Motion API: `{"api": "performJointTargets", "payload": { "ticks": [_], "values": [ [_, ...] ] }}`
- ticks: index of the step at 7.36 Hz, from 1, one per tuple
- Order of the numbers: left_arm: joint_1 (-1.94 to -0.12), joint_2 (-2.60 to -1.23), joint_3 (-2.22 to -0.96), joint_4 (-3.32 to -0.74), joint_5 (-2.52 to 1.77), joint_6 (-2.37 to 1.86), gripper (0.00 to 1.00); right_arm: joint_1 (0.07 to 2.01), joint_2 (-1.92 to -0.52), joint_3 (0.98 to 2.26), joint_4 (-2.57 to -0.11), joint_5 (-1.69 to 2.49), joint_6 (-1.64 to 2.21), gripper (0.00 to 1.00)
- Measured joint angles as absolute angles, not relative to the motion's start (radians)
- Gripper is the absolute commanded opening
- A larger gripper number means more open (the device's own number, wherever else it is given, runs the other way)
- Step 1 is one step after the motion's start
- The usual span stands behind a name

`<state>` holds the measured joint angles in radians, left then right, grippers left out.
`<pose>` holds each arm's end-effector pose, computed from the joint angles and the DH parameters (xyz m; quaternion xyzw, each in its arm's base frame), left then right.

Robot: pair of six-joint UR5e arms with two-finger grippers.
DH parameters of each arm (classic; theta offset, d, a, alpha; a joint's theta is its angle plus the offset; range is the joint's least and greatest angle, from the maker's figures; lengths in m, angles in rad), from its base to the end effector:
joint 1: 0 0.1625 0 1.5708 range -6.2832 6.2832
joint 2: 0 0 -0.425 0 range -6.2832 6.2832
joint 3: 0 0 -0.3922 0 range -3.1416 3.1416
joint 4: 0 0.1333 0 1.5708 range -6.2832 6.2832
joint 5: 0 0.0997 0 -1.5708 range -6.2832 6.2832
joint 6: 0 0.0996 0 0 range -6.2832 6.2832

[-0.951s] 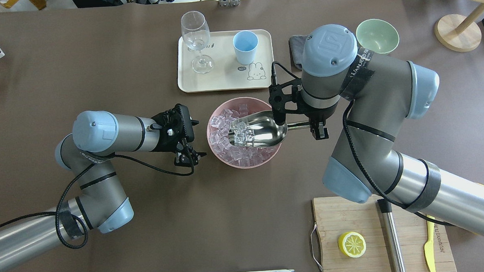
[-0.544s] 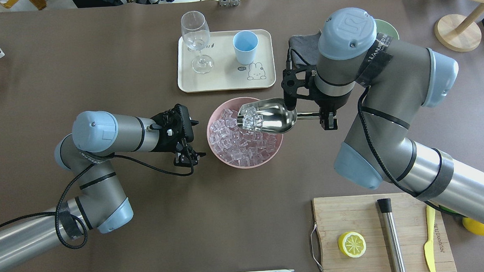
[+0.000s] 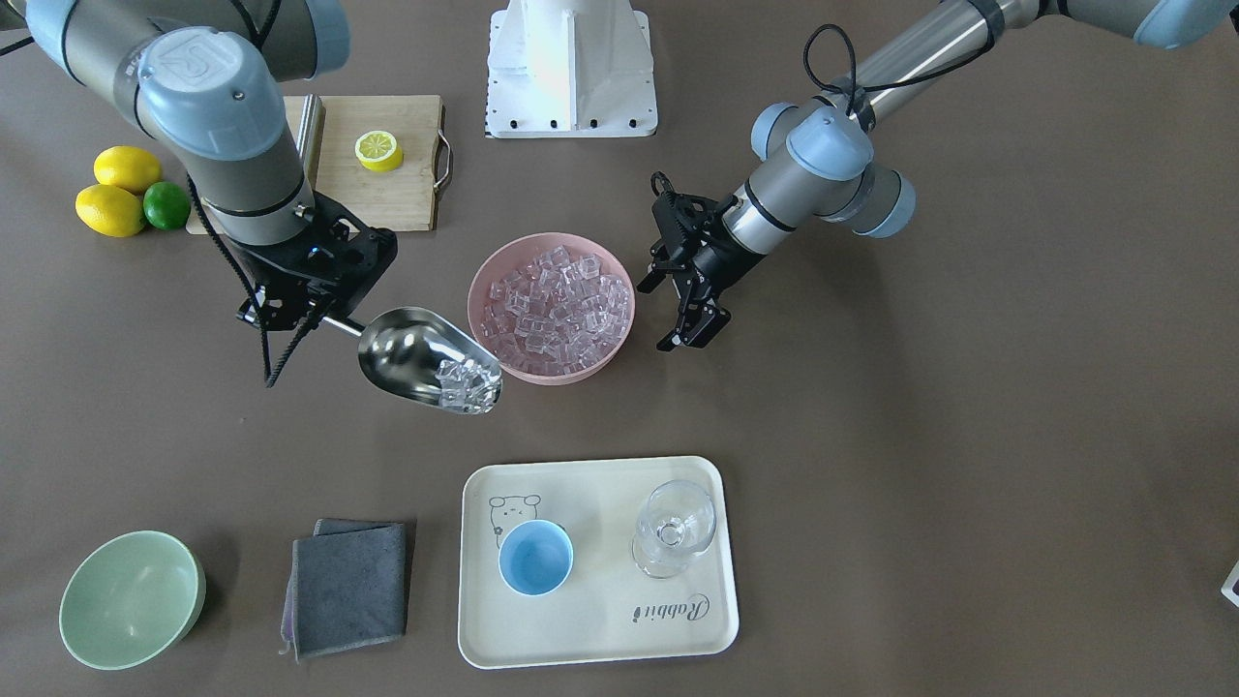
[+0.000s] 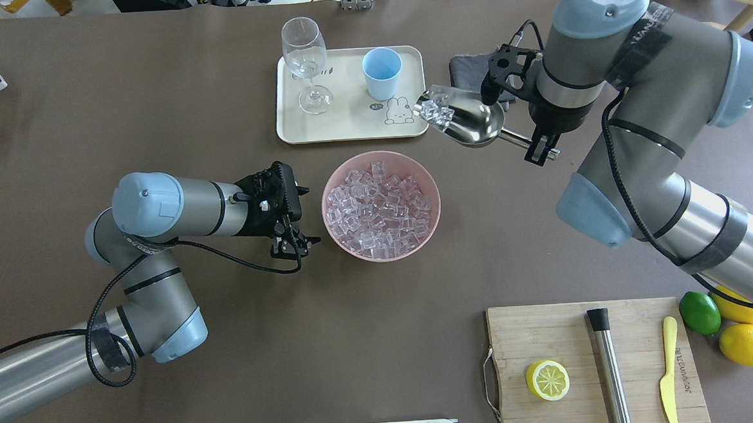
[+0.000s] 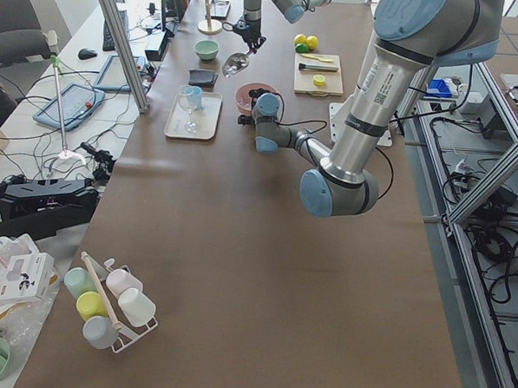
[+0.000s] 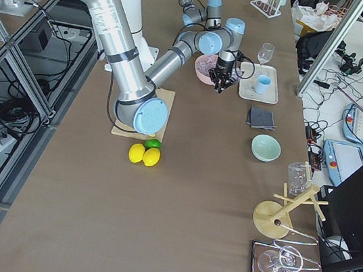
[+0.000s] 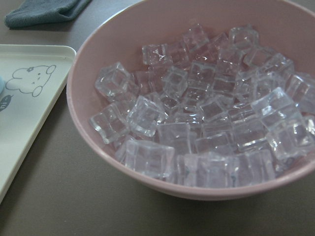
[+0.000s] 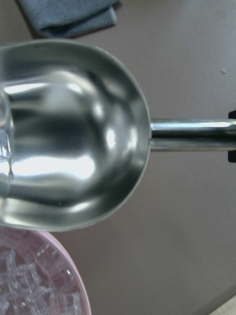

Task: Put ice in cup with scoop
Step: 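Carry the filled scoop with the right gripper toward the blue cup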

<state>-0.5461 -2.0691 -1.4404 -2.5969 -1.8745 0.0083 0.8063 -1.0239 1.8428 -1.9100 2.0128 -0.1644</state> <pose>0.5275 -0.4417 0.3133 0.4979 0.4101 0.4587 0.6111 -0.3629 -0.5095 0.2729 0.1585 -0.2719 -0.4711 0.8240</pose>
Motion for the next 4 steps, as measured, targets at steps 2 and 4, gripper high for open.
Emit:
{"api": "performJointTargets", "payload": {
  "ticks": [2,4],
  "values": [
    [-0.546,-2.072,-1.442,-2.601,-1.875,0.008,0.98,0.868,-1.039,1.834,-1.910,2.058,0.003,0.00],
    [-0.546,-2.073,-1.443,-2.604,-1.875,0.001,0.98,0.908,-1.009,1.792,-1.916,2.063,0.050,0.00]
  ]
}}
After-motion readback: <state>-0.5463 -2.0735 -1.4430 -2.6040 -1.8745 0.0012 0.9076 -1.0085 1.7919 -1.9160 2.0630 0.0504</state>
